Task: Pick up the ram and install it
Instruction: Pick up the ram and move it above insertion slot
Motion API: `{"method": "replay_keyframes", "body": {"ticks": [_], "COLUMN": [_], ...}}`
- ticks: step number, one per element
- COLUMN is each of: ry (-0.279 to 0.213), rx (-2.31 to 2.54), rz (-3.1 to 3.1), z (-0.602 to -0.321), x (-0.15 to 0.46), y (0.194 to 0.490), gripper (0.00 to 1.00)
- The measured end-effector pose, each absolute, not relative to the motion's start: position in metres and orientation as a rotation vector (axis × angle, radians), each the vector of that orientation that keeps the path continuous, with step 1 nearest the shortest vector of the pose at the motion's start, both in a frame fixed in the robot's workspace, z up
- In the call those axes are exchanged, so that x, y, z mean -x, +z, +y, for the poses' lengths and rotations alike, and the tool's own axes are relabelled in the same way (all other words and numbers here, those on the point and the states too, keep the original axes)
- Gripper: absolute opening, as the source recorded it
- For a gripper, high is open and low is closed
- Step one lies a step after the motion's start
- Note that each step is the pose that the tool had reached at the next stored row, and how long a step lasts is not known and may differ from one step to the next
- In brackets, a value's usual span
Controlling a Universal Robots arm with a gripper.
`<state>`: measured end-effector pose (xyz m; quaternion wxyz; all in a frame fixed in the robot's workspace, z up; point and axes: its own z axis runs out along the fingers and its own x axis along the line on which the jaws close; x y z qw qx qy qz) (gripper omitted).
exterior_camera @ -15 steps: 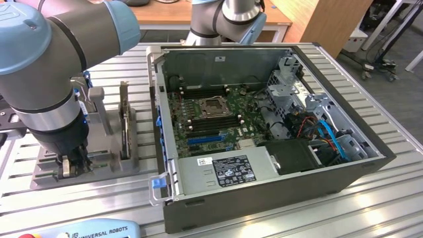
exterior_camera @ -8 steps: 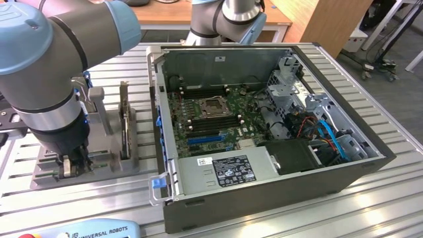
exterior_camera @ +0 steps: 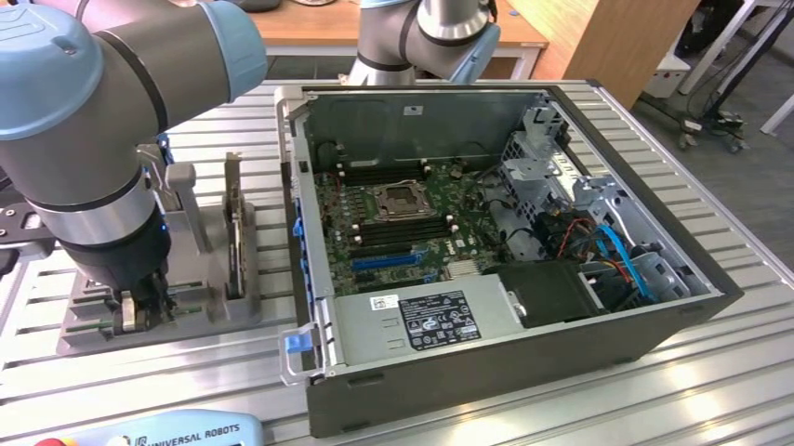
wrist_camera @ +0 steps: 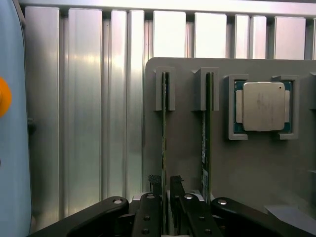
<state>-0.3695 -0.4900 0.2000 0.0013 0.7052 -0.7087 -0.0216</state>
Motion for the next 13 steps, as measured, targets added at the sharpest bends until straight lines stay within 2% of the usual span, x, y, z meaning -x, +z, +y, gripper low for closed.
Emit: {"method": "replay_keyframes", "body": {"ticks": [13], "ry": [-0.068], "rx": [-2.214], "rz": [-2.224], "z": [-0.4903], "x": [0.3718], "y": [0.2001], "gripper": [0.22]}}
